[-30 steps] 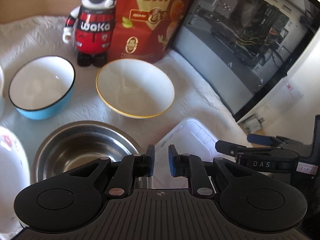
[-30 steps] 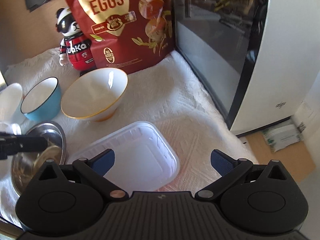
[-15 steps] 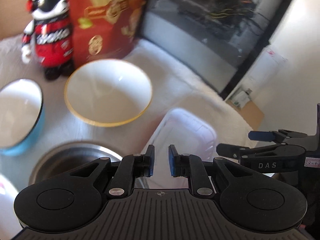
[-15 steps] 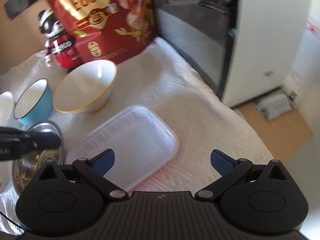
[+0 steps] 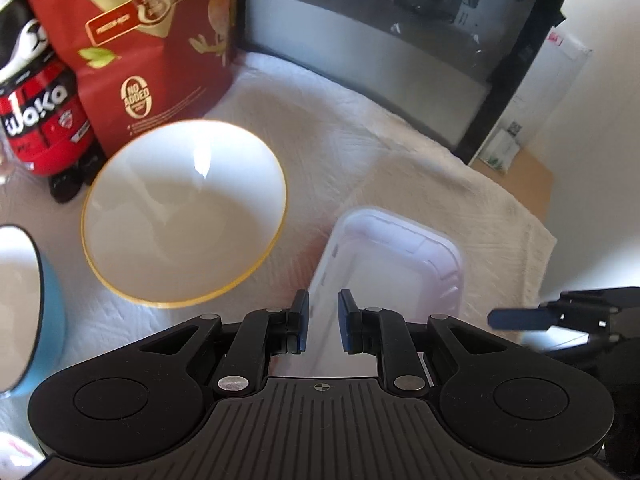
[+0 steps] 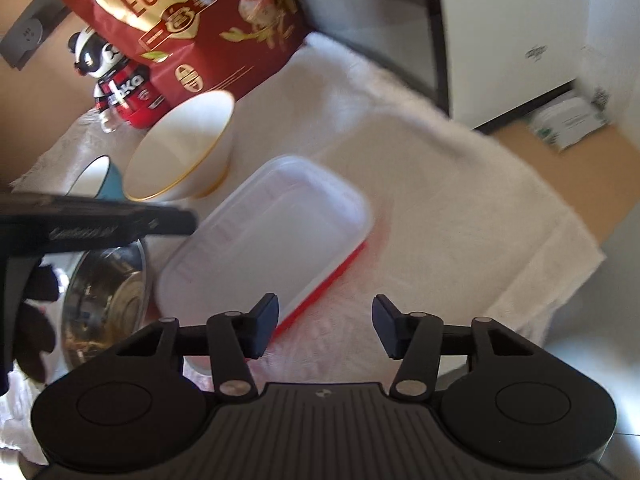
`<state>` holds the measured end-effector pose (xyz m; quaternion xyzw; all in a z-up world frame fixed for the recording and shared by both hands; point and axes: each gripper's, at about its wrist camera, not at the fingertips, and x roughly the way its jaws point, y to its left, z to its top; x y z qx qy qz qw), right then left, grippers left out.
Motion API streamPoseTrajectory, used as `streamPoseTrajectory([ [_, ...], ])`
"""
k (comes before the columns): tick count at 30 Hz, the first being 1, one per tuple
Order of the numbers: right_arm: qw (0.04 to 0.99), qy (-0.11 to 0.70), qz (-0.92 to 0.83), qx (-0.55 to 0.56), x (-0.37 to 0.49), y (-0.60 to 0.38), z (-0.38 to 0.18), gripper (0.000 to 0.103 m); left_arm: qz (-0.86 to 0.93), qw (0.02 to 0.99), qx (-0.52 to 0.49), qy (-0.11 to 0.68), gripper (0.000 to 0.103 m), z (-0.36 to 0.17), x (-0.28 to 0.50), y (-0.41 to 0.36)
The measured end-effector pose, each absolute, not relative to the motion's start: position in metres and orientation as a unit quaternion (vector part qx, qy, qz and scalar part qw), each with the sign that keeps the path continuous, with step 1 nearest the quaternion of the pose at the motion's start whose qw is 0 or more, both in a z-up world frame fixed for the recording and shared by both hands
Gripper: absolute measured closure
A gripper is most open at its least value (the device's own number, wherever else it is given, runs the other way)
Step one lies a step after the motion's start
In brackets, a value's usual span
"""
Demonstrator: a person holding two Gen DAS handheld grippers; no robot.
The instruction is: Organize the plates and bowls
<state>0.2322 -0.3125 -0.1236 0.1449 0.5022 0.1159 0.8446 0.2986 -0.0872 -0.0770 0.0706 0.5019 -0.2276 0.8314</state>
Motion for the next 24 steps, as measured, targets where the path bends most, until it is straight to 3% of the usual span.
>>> streamPoseTrajectory([
  [8,0.813,0.532,0.156,0.178,0.261,-0.304,-0.138,0.052,-0.209,0.809,0.082,0.542,0.084,-0.101,0.324,-0.096],
  [12,0.804,0.54,0.181,0.173,0.271,-0.3,-0.141,0.051,-0.212,0.795,0.038,0.568,0.077,-0.107,0.334,-0.092],
  [24,0.844,0.513,0.125,0.1,0.32,-0.351,-0.121,0.051,-0.242,0.759,-0.11,0.594,0.077,-0.122,0.347,-0.122],
])
